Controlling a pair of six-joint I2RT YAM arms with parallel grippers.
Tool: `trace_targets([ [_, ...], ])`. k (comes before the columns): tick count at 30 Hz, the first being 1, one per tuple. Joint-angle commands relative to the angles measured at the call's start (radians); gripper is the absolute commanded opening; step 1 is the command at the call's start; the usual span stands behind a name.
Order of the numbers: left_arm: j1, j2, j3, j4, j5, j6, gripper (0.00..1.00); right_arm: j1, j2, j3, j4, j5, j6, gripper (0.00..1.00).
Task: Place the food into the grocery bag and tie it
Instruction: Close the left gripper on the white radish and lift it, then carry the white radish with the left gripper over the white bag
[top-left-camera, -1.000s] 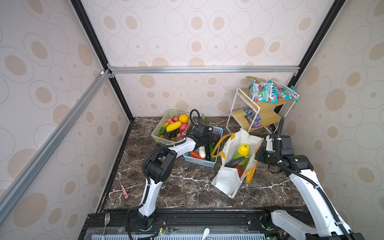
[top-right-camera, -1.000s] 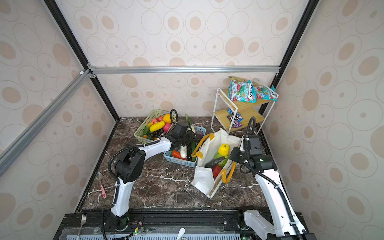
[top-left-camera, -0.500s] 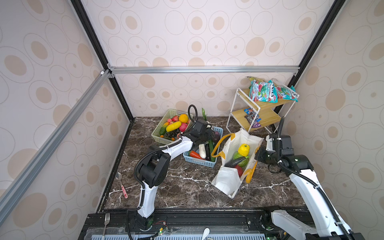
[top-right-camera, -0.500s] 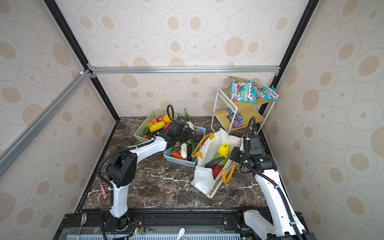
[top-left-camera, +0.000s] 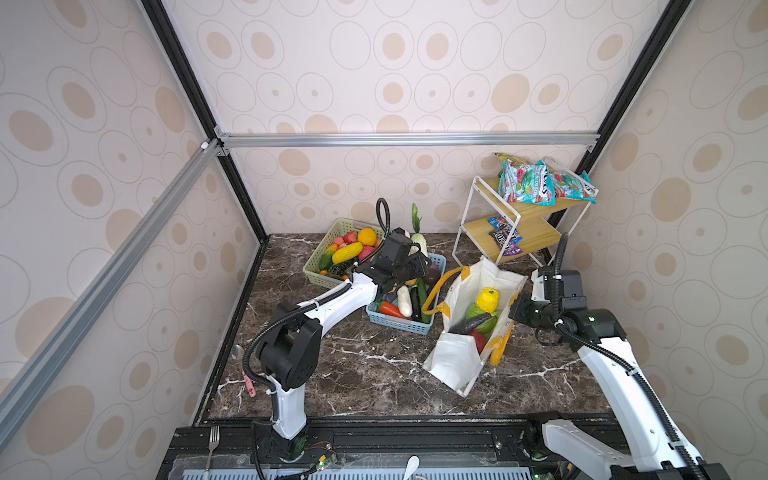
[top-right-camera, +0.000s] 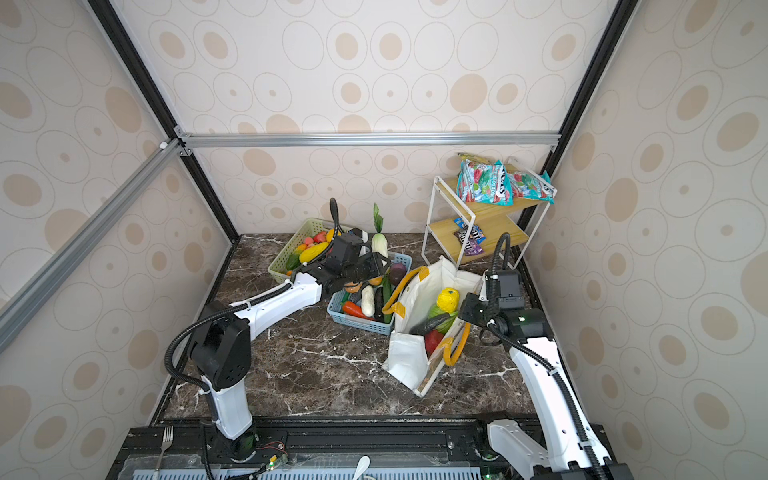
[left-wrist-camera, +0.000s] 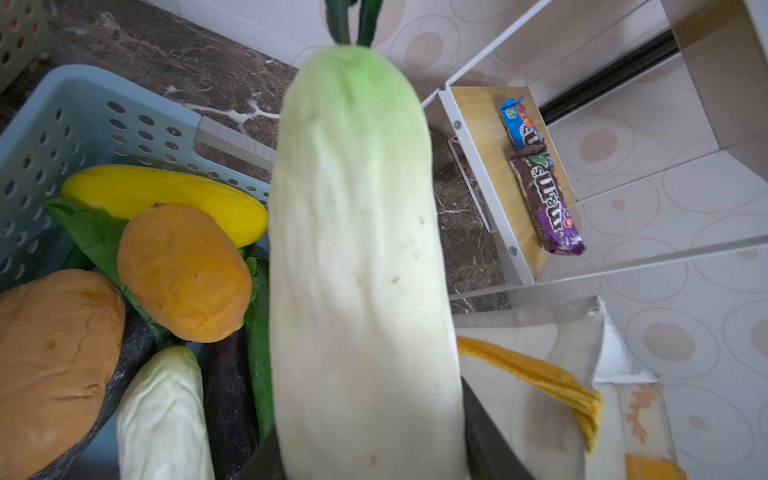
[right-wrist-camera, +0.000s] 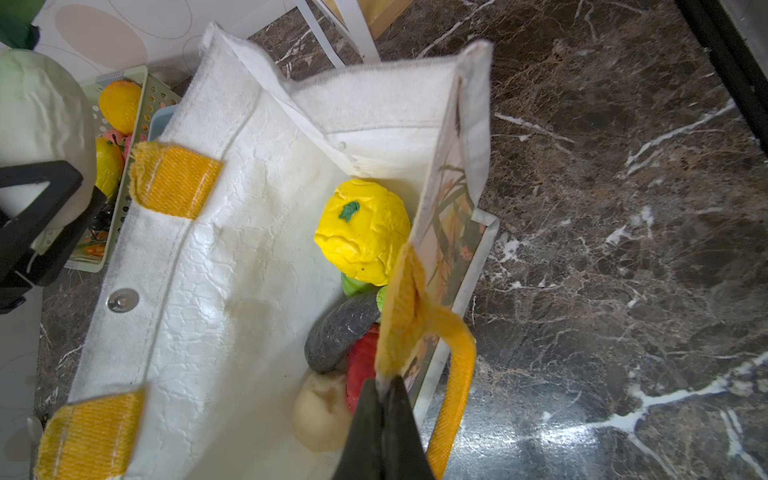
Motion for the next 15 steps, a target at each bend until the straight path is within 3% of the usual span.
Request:
trace_targets([
  [1, -0.03, -0.048, 0.028, -0.045, 0.001, 0.094, 0.34, -0.008, 0.012, 0.013, 0.006, 0.005, -0.005, 0.0],
  [15, -0.148, -0.116, 0.035, -0.106, 0.024, 0.208, 0.33, -0.009, 0.015, 0.005, 0.0, -0.008, -0.006, 0.0],
])
